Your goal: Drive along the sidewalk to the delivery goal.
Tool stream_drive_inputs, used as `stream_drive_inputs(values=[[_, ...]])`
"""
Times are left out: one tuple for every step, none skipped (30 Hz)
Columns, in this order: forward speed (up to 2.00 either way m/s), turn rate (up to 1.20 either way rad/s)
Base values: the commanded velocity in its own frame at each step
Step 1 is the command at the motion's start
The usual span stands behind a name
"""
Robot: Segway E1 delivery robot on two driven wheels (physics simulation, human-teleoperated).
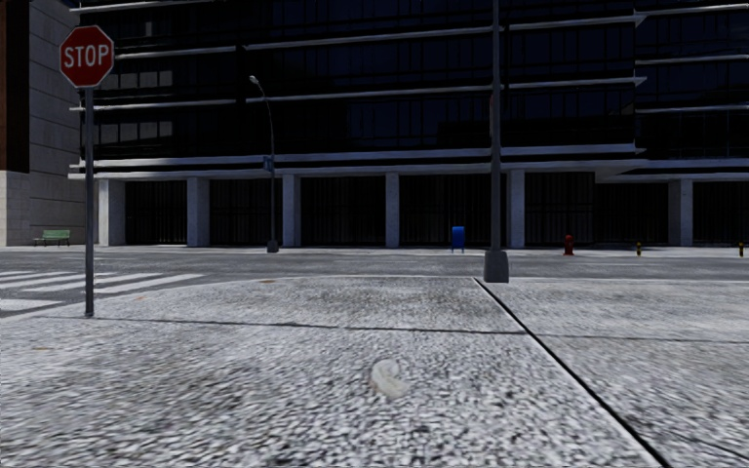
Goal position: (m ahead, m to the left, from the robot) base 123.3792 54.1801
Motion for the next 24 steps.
stream_drive_inputs(values=[[2.0, 0.0], [2.0, 0.0], [2.0, 0.0], [2.0, 0.0], [2.0, 0.0], [2.0, 0.0], [2.0, 0.0], [2.0, 0.0], [2.0, 0.0], [2.0, 0.0], [2.0, 0.0], [2.0, 0.0], [2.0, 0.0], [2.0, 0.0], [2.0, 0.0], [2.0, 0.0], [2.0, 0.0], [2.0, 0.0], [2.0, 0.0], [2.0, 0.0], [2.0, 0.0], [2.0, 0.0], [2.0, 0.0], [2.0, 0.0]])
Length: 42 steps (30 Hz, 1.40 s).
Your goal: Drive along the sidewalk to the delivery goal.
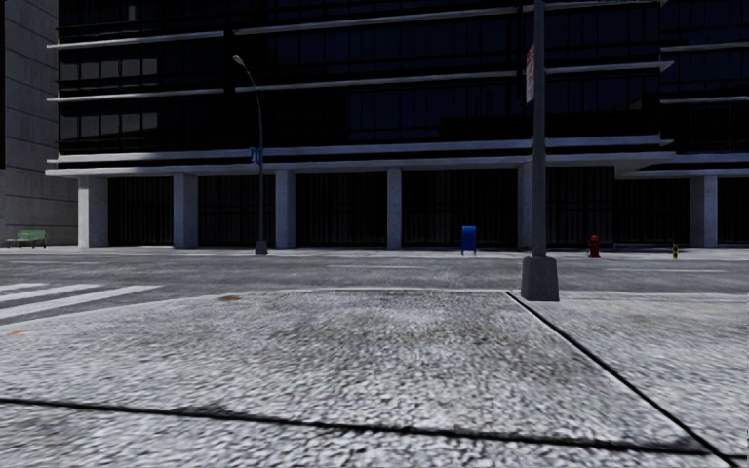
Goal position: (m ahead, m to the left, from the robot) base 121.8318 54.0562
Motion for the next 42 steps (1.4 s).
stream_drive_inputs(values=[[2.0, 0.0], [2.0, 0.0], [2.0, 0.0], [2.0, 0.0], [2.0, 0.0], [2.0, 0.0], [2.0, 0.0], [2.0, 0.0], [2.0, 0.0], [2.0, 0.0], [2.0, 0.0], [2.0, 0.0], [2.0, 0.0], [2.0, 0.0], [2.0, 0.0], [2.0, 0.0], [2.0, 0.0], [2.0, 0.02], [2.0, 0.02], [2.0, 0.1], [2.0, 0.2], [2.0, 0.27], [2.0, 0.37], [2.0, 0.37], [2.0, 0.46], [2.0, 0.56], [2.0, 0.6], [2.0, 0.64], [2.0, 0.68], [2.0, 0.68], [2.0, 0.7], [2.0, 0.75], [2.0, 0.79], [2.0, 0.81], [2.0, 0.82], [2.0, 0.82], [2.0, 0.83], [2.0, 0.83], [2.0, 0.83], [2.0, 0.83], [2.0, 0.83], [2.0, 0.83]])
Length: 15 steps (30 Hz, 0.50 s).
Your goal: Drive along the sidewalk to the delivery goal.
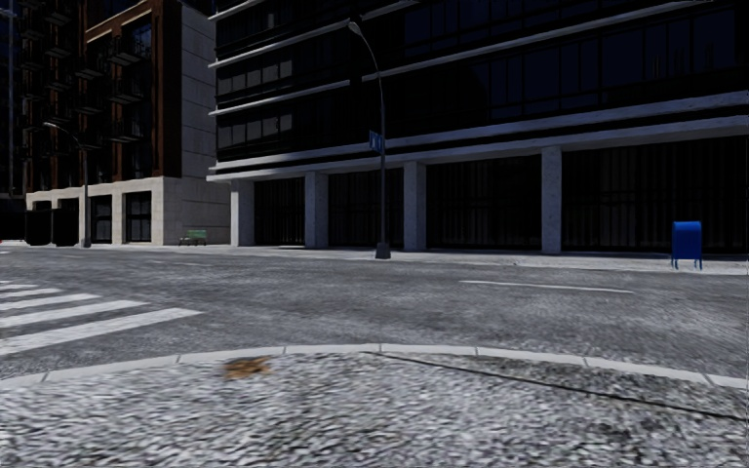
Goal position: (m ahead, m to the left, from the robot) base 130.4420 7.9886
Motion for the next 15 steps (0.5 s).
stream_drive_inputs(values=[[2.0, 0.83], [2.0, 0.83], [2.0, 0.83], [2.0, 0.83], [2.0, 0.83], [2.0, 0.83], [2.0, 0.85], [2.0, 0.94], [2.0, 0.96], [2.0, 0.97], [2.0, 0.98], [2.0, 0.98], [2.0, 0.98], [2.0, 0.98], [2.0, 0.98]])
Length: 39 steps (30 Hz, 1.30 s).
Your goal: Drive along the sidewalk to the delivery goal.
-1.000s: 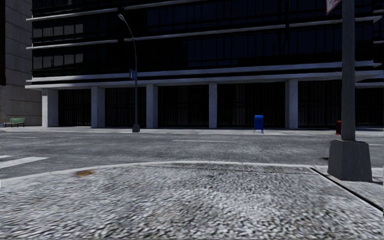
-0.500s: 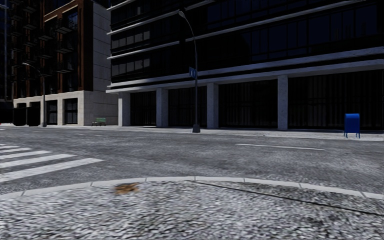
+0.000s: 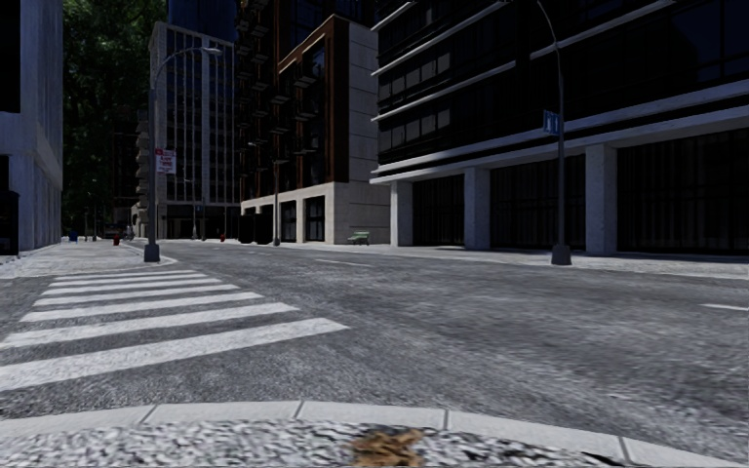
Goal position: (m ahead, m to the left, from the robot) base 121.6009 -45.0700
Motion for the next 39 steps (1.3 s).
stream_drive_inputs(values=[[2.0, 0.98], [2.0, 0.98], [2.0, 0.98], [2.0, 0.98], [2.0, 0.98], [2.0, 0.98], [2.0, 0.98], [2.0, 0.98], [2.0, 0.98], [2.0, 0.98], [2.0, 0.98], [2.0, 0.98], [2.0, 0.98], [2.0, 0.98], [2.0, 0.86], [2.0, 0.6], [2.0, 0.49], [2.0, 0.35], [2.0, 0.35], [2.0, 0.28], [2.0, 0.27], [2.0, 0.22], [2.0, 0.12], [2.0, 0.09], [2.0, 0.04], [2.0, 0.04], [2.0, 0.02], [2.0, 0.01], [2.0, 0.01], [2.0, 0.01], [2.0, 0.01], [2.0, 0.01], [2.0, 0.01], [2.0, 0.01], [2.0, 0.01], [2.0, 0.01], [2.0, 0.08], [2.0, 0.26], [2.0, 0.52]])
